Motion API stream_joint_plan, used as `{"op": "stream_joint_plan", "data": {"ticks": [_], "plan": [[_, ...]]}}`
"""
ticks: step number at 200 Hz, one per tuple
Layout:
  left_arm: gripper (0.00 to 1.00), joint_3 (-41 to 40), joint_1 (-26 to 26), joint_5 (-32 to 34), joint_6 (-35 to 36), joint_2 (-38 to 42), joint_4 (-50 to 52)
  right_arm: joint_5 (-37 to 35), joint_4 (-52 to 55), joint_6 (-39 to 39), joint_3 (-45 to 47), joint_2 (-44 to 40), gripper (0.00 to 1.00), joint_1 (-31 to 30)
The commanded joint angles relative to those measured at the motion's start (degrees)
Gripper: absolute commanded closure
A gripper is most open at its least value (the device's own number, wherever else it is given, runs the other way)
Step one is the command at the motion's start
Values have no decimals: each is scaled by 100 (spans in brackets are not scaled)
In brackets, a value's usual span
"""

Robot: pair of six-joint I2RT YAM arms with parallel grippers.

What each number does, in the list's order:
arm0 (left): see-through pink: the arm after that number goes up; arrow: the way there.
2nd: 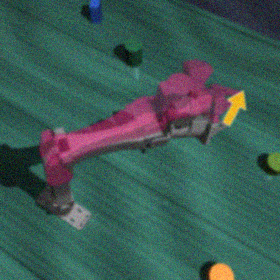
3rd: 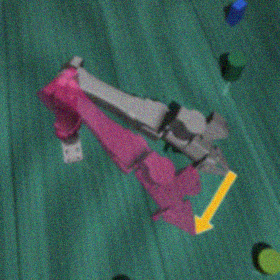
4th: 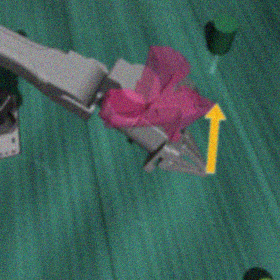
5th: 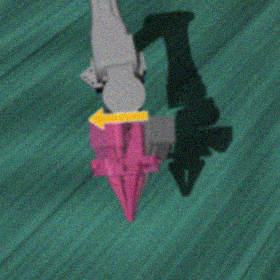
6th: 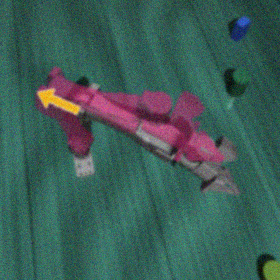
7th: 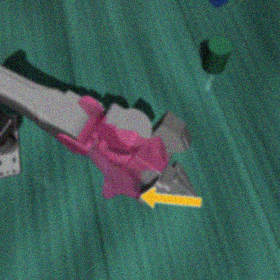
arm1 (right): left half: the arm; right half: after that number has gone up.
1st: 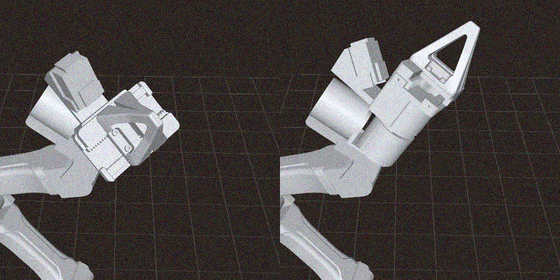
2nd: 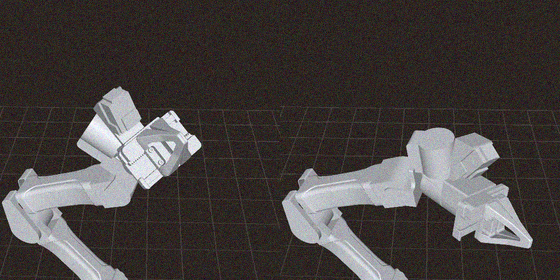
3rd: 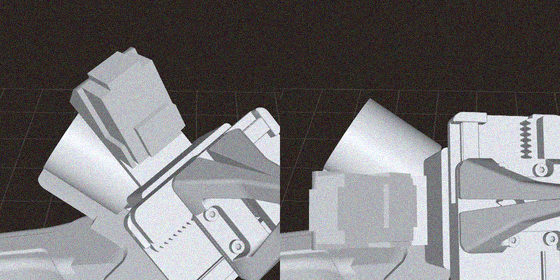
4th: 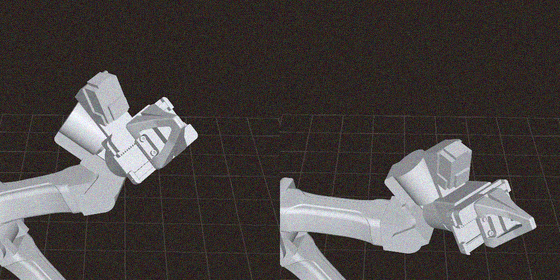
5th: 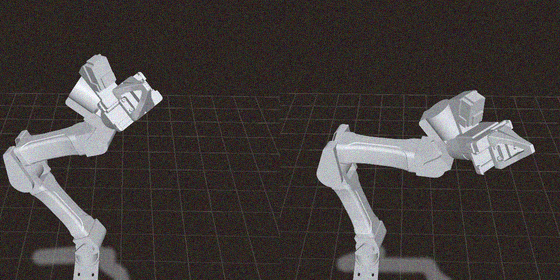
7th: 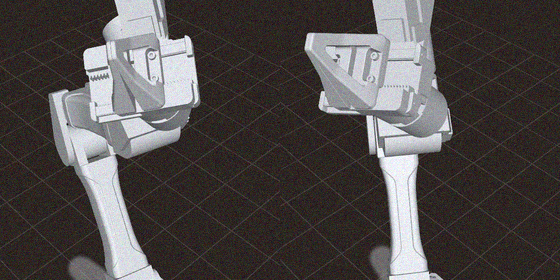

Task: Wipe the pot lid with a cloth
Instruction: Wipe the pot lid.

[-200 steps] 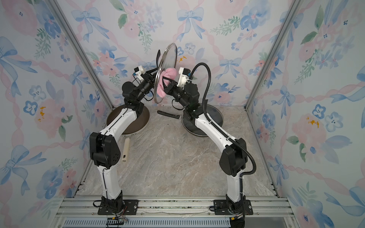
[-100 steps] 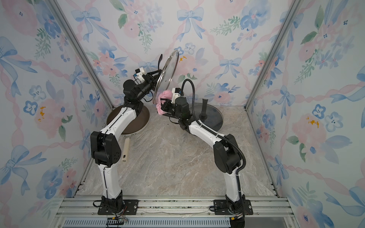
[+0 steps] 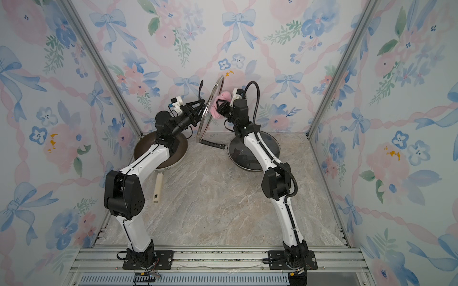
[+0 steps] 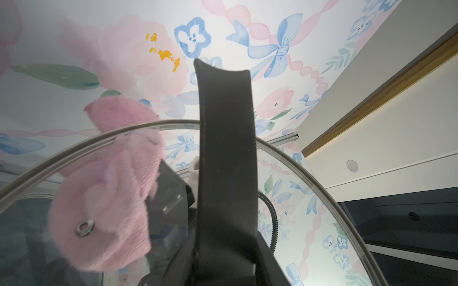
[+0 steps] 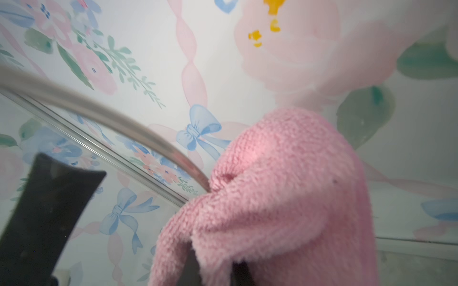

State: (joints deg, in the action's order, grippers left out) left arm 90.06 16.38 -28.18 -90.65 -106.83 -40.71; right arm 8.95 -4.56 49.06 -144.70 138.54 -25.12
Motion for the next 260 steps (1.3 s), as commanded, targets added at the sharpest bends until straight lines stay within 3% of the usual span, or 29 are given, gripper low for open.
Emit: {"op": "stream_joint_plan", "data": {"ticks": [1,26,75,134,202,260], "plan": [[94,-124,234,-611,-411,504,-651,-3,-475,173,-552,-97,100,38],[94,-256,217,-548,-314,531,-485,512,-1033,286,-204,-539,99,-67],[94,253,190,-601,-231,-7,-364,1187,-2179,-190,1766,-2185,98,-760],[95,1259,149,-710,-491,-774,-367,1113,-2267,-1088,3376,-3516,98,-1446],[95,2488,9,-688,-768,-1113,-367,444,-1535,-1744,4528,-3665,98,-1737],[94,2780,32,-747,-777,-1006,-368,303,-1079,-1651,4571,-2731,99,-1665]]}}
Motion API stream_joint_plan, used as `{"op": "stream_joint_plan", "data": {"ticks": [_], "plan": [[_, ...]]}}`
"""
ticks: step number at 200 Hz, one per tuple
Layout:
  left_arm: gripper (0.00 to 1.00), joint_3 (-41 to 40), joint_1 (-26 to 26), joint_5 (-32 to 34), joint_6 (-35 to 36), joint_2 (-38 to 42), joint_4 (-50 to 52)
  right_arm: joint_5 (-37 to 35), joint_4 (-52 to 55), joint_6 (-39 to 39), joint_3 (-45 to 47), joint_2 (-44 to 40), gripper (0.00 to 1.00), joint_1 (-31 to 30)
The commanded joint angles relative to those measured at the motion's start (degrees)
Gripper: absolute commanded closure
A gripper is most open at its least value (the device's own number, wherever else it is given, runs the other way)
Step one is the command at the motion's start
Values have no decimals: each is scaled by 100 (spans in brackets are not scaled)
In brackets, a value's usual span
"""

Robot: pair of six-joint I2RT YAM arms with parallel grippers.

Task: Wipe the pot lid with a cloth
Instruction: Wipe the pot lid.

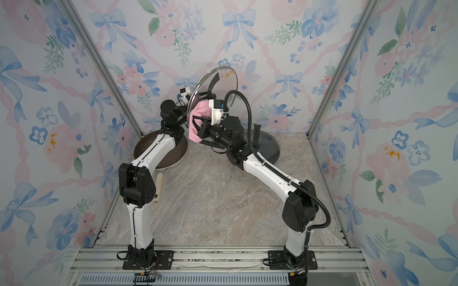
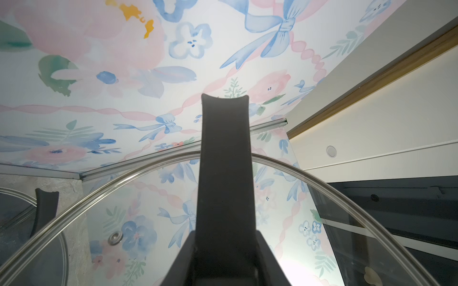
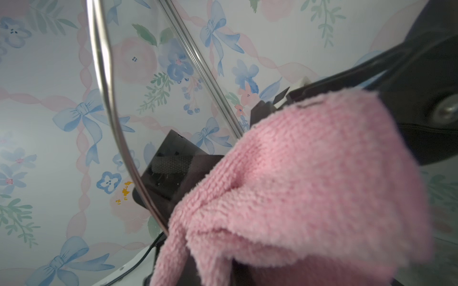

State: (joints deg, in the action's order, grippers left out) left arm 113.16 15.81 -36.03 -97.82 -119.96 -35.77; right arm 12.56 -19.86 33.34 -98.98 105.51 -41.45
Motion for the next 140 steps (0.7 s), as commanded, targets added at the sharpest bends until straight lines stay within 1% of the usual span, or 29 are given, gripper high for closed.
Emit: {"op": "stream_joint_plan", "data": {"ticks": [1,35,63,87,103,113,140], "plan": [[94,465,89,32,-56,312,-862,-59,462,-72,-9,591,99,-22],[94,348,88,-73,56,490,-861,-241,804,15,-144,1071,100,194],[94,216,82,-216,186,634,-862,-445,972,85,-224,1309,99,417],[94,143,115,-477,252,687,-861,-643,1116,124,-537,1469,100,686],[93,50,134,-834,340,689,-859,-719,1074,129,-778,1493,100,904],[93,-173,157,-1043,418,755,-860,-762,1058,115,-932,1459,99,1050],[93,-1327,127,-1245,770,1238,-709,-797,846,76,-1044,1160,99,1446]]}}
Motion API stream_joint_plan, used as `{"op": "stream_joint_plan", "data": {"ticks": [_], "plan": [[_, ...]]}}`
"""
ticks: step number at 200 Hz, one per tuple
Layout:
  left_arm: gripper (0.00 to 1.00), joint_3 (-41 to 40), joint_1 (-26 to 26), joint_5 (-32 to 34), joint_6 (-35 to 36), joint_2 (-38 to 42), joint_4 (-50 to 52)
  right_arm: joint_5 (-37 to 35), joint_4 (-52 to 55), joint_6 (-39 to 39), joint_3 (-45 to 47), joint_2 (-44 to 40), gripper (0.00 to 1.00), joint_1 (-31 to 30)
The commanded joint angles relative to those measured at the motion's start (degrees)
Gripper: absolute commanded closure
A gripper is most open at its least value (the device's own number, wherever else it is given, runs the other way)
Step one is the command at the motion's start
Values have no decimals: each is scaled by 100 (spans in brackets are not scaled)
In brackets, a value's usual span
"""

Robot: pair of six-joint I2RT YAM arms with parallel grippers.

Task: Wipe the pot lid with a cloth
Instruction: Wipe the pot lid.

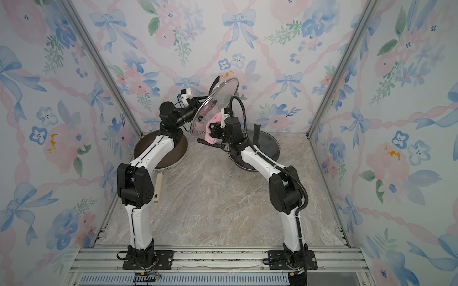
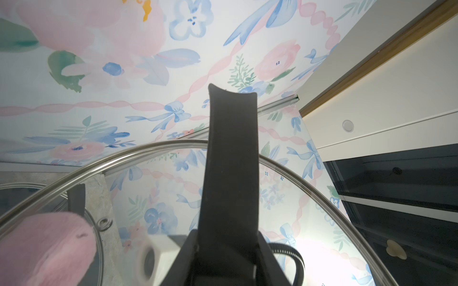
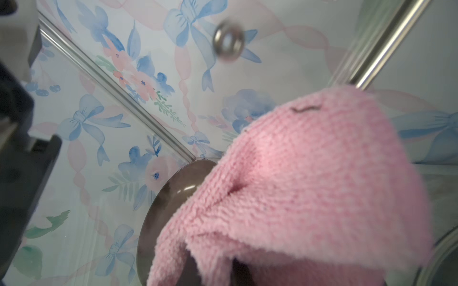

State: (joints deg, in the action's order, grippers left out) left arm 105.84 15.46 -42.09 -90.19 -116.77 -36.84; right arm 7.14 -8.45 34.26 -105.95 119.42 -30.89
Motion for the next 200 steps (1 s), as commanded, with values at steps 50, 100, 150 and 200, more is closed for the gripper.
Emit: {"op": "stream_joint_plan", "data": {"ticks": [50,100,150,200], "plan": [[93,-1628,147,-502,1072,1531,432,-185,-948,-3,-33,-1195,99,829],[94,-1370,185,62,962,1362,434,-148,-2047,107,712,-2124,99,111],[94,-744,248,823,-152,1030,-328,-762,-2554,896,1237,-2108,98,-782],[94,-661,361,1069,-738,1160,-822,-1737,-1411,576,819,-1427,98,-802]]}}
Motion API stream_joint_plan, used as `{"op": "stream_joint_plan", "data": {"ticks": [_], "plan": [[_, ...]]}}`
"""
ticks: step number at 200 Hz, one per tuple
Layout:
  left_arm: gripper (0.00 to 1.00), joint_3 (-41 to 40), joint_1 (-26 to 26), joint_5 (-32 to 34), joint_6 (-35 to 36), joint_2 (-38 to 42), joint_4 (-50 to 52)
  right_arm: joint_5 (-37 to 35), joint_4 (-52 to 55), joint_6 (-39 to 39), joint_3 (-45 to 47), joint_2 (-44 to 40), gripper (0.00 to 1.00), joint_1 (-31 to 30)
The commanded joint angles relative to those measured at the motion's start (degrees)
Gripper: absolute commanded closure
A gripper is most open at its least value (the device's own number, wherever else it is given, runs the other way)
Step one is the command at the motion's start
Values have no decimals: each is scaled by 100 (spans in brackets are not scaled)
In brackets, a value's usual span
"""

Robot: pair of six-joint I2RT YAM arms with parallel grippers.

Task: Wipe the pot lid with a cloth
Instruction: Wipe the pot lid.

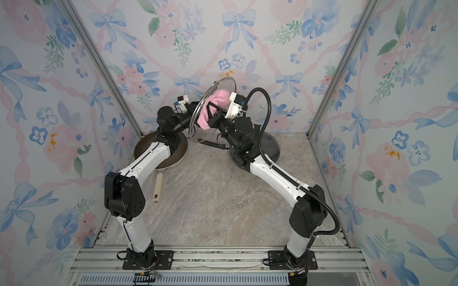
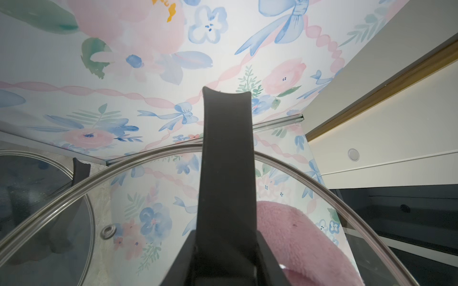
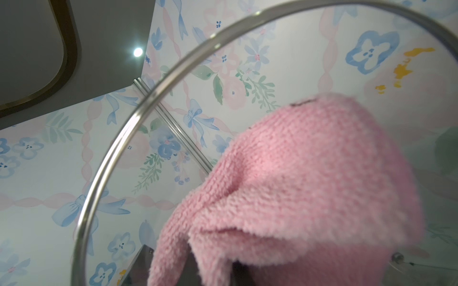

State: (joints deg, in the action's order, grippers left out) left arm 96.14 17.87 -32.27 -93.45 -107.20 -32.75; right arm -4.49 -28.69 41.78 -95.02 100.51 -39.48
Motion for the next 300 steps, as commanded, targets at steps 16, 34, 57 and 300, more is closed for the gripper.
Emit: {"op": "stream_joint_plan", "data": {"ticks": [16,34,57,300], "plan": [[93,125,108,131,-650,276,-1564,-642,963,49,-426,729,99,174],[93,8,88,134,-714,342,-1690,-742,1287,253,-331,882,99,226],[93,-199,63,108,-616,492,-1711,-875,1629,468,-73,869,99,244],[92,-557,112,-153,606,977,-1708,107,1489,90,146,971,99,31]]}}
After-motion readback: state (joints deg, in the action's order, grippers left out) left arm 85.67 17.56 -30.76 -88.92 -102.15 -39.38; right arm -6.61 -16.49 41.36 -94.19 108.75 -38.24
